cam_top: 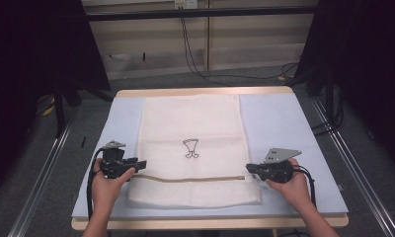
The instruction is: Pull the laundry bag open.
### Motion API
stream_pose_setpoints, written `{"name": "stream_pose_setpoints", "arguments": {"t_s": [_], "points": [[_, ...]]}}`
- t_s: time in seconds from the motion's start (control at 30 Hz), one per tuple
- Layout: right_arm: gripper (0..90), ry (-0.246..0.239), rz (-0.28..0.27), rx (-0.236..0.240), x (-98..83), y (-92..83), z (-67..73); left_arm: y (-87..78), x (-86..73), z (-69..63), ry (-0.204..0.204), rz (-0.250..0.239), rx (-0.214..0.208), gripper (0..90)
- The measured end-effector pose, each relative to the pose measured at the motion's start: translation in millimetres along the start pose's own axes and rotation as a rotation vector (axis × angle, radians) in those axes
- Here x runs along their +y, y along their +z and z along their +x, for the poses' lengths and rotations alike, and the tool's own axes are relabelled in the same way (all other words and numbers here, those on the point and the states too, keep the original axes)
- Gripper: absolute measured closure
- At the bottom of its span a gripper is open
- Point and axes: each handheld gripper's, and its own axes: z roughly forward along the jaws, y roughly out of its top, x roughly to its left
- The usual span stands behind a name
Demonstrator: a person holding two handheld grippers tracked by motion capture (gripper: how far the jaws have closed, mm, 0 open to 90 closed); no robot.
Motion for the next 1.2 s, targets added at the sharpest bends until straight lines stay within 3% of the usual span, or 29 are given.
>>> {"name": "stream_pose_setpoints", "arguments": {"t_s": [0.2, 0.3, 0.4, 0.5, 0.63, 0.9, 1.17, 1.2], "points": [[86.1, -0.021, -0.004, -0.016, -2.5, -2.5, 7.1, -3.2, 6.5, -5.2, 0.009, -0.006, 0.013, 48.2], [86.0, -0.033, -0.002, -0.027, -4.6, -5.6, 7.6, -5.3, 9.9, -6.9, 0.020, -0.012, -0.016, 45.4], [87.6, 0.002, 0.001, -0.011, -7.1, -8.1, 7.1, -1.2, 12.8, -13.9, 0.036, -0.047, -0.074, 44.5], [87.6, 0.021, 0.017, -0.040, -10.1, -10.2, 6.2, 5.3, 15.0, -22.2, 0.040, -0.029, -0.113, 43.0], [90.0, 0.049, 0.001, -0.035, -11.0, -12.2, 5.1, 14.2, 17.5, -32.7, 0.030, -0.020, -0.170, 42.9], [90.0, 0.080, 0.028, -0.039, -11.1, -12.2, 6.4, 28.7, 21.1, -57.6, 0.006, -0.019, -0.271, 46.7], [90.0, 0.087, 0.048, -0.025, -11.6, -9.6, 9.3, 44.1, 27.5, -84.3, -0.080, 0.033, -0.347, 50.3], [90.0, 0.084, 0.049, -0.023, -11.8, -9.7, 9.3, 45.8, 28.3, -86.4, -0.074, 0.048, -0.352, 51.2]]}}
